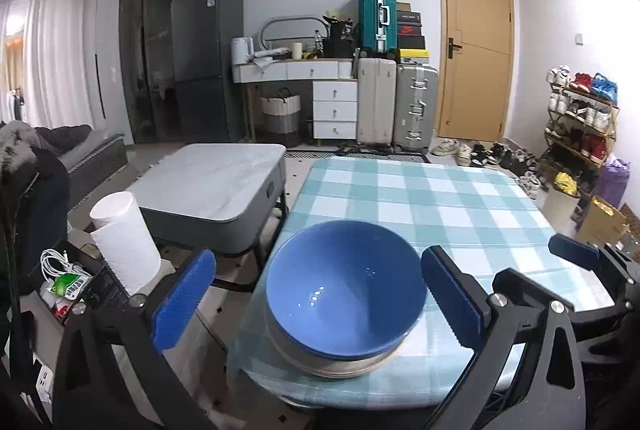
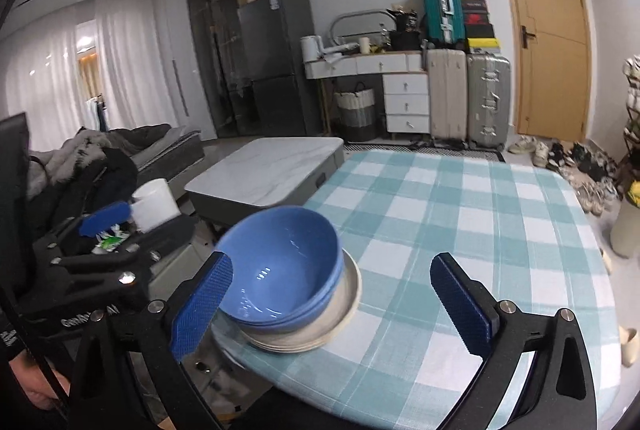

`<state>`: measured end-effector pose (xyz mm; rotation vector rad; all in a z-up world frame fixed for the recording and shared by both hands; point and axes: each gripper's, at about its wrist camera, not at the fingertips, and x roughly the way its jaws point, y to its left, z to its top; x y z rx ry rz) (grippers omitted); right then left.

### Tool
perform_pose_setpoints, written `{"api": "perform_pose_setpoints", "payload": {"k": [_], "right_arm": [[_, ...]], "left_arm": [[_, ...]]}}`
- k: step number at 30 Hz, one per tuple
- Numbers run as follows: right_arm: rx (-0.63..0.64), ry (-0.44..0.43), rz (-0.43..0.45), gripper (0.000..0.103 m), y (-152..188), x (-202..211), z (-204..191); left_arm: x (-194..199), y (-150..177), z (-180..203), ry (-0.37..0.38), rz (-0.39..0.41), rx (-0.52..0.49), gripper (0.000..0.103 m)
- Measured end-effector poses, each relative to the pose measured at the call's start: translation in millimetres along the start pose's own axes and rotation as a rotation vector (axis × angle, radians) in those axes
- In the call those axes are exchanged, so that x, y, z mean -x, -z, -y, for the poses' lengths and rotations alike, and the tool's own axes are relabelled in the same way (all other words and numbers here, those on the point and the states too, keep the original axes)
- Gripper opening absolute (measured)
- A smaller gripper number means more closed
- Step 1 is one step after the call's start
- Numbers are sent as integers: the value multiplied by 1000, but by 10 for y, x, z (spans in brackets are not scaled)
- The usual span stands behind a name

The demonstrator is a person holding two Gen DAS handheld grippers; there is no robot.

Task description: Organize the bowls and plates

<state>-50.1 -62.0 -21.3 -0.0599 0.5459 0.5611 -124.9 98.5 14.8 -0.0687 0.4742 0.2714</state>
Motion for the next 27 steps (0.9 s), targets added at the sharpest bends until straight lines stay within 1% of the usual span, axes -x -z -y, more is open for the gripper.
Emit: {"api": "perform_pose_setpoints", "payload": {"k": [6,9,12,16,20,27], "right_arm": [[-32,35,-10,101,155,-190,118],[-27,47,5,101,179,-251,143],[-17,51,12,101,192,-296,146],[14,78,33,101,210,-334,147],[34,88,21,101,219,-357,167],[18,101,75,101,238,-264,195]], "left_arm": [[-139,100,28,-19,-29,-15,103],[-201,136,21,-34,-35,-18,103],[-235,155,-13,-14,-38,-9,103],[-278,182,-53,10,-37,20,103],[-356,204,-31,20,-64,37,103],[-331,216,50,38,-68,5,103]]}}
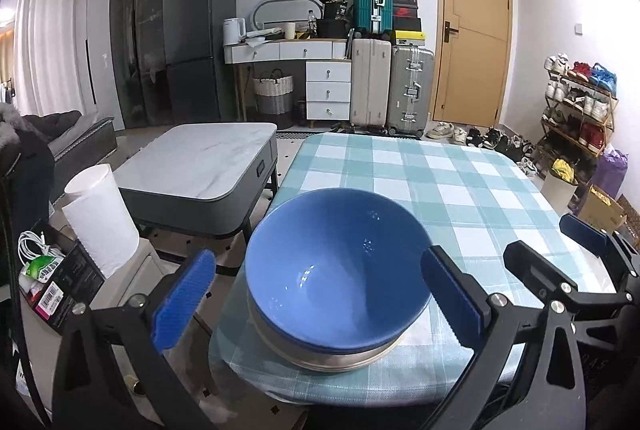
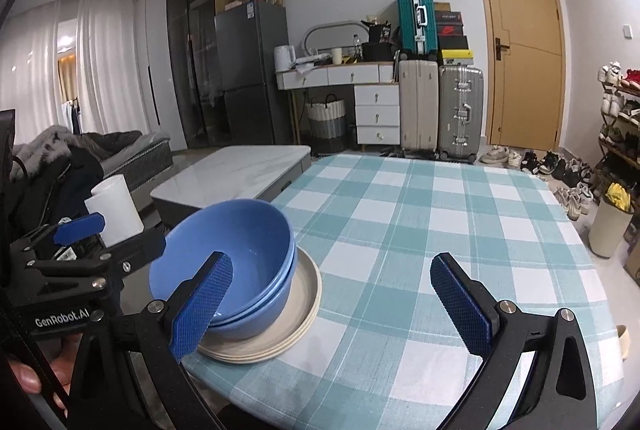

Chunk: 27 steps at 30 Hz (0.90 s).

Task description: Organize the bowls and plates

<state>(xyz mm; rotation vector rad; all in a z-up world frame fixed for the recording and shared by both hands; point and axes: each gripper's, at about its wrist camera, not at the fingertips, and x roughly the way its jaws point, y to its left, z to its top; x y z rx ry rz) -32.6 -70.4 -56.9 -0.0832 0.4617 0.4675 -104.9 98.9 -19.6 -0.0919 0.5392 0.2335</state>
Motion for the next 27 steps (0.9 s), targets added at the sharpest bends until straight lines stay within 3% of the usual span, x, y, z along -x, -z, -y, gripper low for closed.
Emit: {"api": "perform_pose_setpoints", "payload": {"k": [8,27], "right_arm": [[5,4,-4,101,26,5,0],[-11,15,7,101,114,1,-6]], "left_arm": [[-24,7,-54,27,-24,43,103],[-89,54,2,6,-34,9,103]]}}
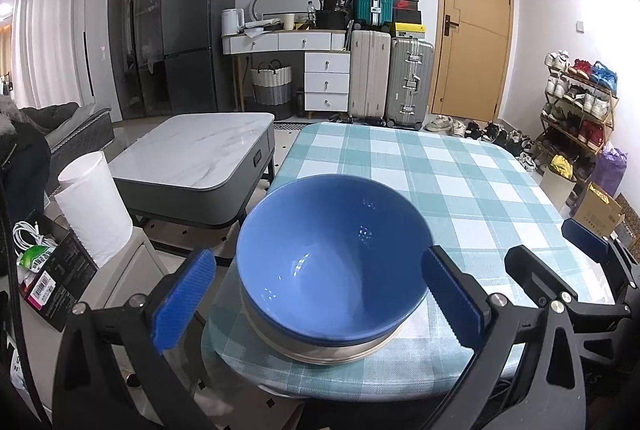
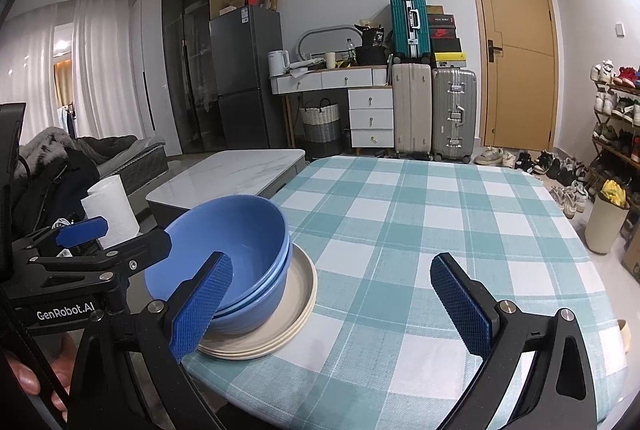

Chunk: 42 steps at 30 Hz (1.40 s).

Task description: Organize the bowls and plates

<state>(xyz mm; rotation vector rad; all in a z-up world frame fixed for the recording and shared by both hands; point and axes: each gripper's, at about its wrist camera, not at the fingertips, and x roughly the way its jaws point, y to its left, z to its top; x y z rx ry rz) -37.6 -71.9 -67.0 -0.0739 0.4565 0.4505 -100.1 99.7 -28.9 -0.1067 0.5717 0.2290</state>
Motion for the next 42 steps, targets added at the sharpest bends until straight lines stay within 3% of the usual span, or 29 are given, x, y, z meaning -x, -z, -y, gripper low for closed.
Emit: {"api": "perform_pose_setpoints", "payload": {"k": [42], "right_arm": [[-21,-11,9,101,33,38,6]], "left_arm": [[46,50,31,-33,25,9,103]]}}
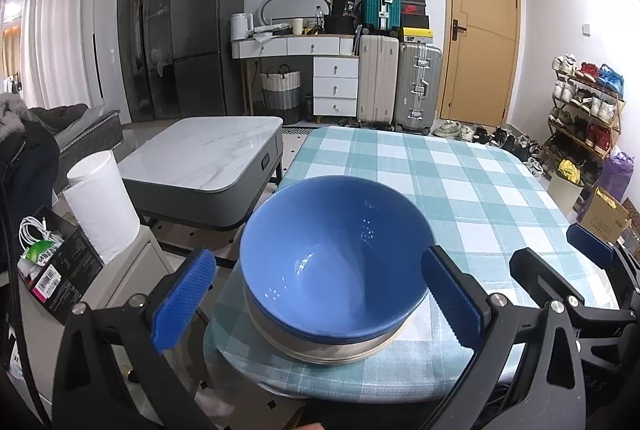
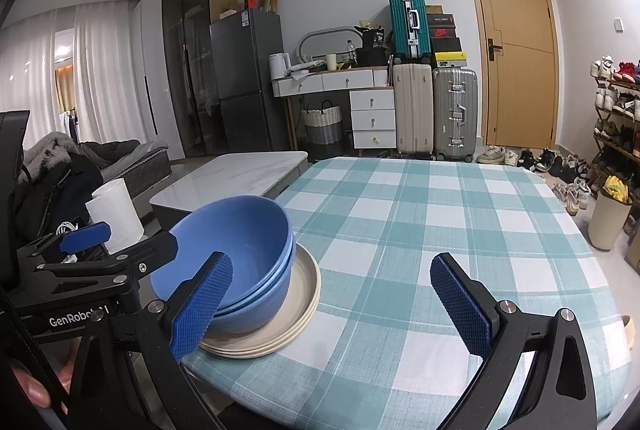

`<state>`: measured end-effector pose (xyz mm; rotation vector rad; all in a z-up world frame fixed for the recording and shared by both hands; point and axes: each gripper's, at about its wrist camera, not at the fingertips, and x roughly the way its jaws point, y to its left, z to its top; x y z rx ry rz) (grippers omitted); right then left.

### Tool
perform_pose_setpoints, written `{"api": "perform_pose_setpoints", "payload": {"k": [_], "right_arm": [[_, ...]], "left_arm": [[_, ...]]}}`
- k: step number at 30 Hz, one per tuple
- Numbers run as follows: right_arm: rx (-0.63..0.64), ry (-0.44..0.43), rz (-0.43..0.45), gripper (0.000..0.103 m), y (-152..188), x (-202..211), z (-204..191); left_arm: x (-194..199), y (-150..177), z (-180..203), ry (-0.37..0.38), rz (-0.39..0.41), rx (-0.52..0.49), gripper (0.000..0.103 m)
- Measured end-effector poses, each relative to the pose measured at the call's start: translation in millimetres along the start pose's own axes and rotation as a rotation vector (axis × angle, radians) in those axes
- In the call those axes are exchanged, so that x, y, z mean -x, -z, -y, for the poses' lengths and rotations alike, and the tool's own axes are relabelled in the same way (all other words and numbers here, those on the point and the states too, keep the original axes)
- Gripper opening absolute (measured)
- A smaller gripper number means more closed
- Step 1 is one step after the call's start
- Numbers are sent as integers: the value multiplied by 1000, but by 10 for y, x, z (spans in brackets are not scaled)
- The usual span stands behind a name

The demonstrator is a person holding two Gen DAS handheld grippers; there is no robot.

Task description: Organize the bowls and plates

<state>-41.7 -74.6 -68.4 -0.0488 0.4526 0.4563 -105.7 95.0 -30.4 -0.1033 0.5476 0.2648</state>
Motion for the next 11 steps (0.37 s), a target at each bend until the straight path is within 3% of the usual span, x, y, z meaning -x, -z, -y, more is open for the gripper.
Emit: {"api": "perform_pose_setpoints", "payload": {"k": [6,11], "right_arm": [[0,-20,0,101,8,6,-29],[2,-27,-1,101,12,1,-37]], "left_arm": [[-54,17,-28,11,-27,22,103],[4,24,11,-16,17,-8,103]]}}
